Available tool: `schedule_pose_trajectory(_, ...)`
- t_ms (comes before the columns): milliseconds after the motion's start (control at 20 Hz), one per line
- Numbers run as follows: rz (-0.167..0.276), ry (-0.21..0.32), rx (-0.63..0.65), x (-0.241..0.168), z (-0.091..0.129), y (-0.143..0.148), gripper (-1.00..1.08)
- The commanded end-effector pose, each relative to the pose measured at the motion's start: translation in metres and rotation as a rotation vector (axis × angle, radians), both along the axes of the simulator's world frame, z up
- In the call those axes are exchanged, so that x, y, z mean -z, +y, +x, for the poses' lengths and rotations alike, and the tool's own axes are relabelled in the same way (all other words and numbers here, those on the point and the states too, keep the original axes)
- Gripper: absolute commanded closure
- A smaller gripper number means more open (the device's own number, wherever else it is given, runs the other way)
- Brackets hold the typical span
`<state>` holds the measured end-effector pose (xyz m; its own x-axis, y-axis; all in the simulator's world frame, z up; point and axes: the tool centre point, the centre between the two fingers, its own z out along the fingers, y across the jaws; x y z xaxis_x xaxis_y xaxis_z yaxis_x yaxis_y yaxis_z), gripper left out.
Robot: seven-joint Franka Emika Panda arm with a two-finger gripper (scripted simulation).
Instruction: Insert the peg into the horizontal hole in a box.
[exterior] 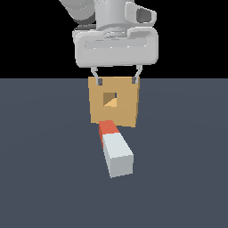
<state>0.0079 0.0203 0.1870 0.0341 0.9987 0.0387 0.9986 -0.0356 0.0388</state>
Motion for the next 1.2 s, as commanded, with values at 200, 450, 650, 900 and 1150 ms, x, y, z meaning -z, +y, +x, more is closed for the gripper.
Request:
schedule_pose_trajectory(200, -0.001, 0.001, -0.008, 0.003, -0.001, -0.002, -0.92)
schedule_pose_trajectory(450, -0.006, 0.005, -0.04, 0.016, -0.002, -0.012, -0.92)
schedule_pose_trajectory(650, -0.012, 0.011, -0.083, 0.034, -0.005, -0.025, -0.92)
schedule_pose_trajectory(900, -0.023, 0.02, -0.16, 0.065, -0.007, -0.048, -0.92)
schedule_pose_trajectory(1150, -0.033, 0.029, -0.224, 0.091, -0.007, -0.068, -0.92)
